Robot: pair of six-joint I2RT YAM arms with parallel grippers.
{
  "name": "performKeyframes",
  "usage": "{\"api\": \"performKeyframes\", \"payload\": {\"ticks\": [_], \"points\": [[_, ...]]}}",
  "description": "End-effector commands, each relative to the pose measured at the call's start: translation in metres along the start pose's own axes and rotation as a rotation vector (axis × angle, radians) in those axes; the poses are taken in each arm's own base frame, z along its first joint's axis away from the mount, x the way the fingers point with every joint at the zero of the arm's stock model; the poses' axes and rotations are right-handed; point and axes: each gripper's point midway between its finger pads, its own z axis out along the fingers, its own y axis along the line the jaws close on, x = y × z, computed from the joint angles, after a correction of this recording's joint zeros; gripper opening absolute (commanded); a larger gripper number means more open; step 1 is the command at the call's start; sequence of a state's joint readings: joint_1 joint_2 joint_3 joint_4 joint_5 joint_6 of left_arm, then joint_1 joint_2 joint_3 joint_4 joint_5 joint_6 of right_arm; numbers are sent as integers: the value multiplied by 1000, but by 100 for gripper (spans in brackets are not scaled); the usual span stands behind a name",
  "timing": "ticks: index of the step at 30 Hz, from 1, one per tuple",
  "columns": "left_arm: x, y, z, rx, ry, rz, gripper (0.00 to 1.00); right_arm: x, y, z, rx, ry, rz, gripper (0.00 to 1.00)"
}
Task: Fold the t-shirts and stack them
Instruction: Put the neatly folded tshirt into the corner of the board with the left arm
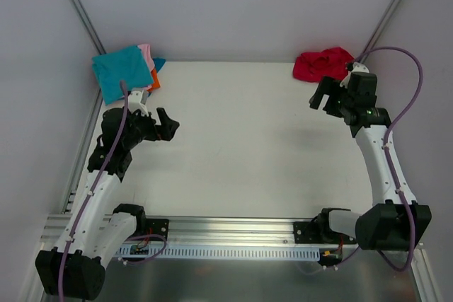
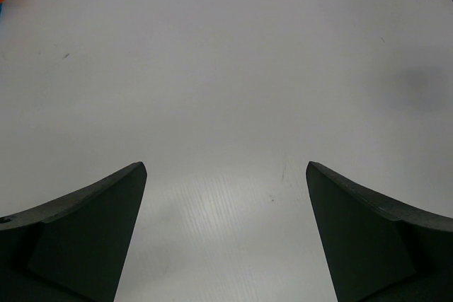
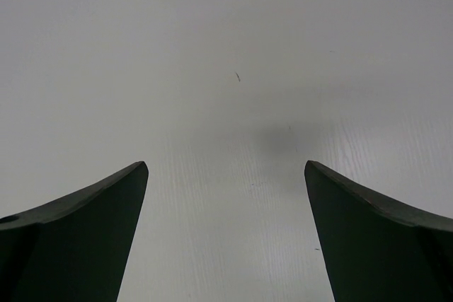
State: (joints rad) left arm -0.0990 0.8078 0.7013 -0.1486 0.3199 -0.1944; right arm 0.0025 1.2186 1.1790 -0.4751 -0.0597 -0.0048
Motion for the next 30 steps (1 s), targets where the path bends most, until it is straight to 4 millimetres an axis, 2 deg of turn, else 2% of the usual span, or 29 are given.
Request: {"api": "performKeyframes", "payload": {"ticks": [1,3,4,5,6,11,12,15,19,26,30], "points": [[-22,-11,9,60,-65,33,99,-33,16,-20,-66,-117,-70,99],[-32,-11,14,62,-66,60,99,-35,5,-24,-12,-147,-103,99],[-28,-6,23,53,-38,57,99,-38,4,-27,-14,-172,-126,99],[-30,-6,25,54,-34,62,99,-41,6,-35,-21,-200,-136,100],[-33,-6,28,60,-38,71,99,-35,7,-35,-37,-195,-146,99],[-30,-3,37,68,-61,74,99,-31,17,-48,-51,-253,-237,100],[-36,-5,37,73,-72,83,99,-29,18,-49,-54,-254,-253,100],[-46,-4,40,64,-83,93,98,-27,15,-45,-27,-245,-250,100],[-41,-2,44,65,-84,94,99,-25,14,-40,-17,-229,-242,99],[-50,1,36,31,-123,117,99,-24,8,-33,16,-215,-226,100],[-53,1,33,25,-136,125,98,-26,7,-35,28,-217,-229,99]]}}
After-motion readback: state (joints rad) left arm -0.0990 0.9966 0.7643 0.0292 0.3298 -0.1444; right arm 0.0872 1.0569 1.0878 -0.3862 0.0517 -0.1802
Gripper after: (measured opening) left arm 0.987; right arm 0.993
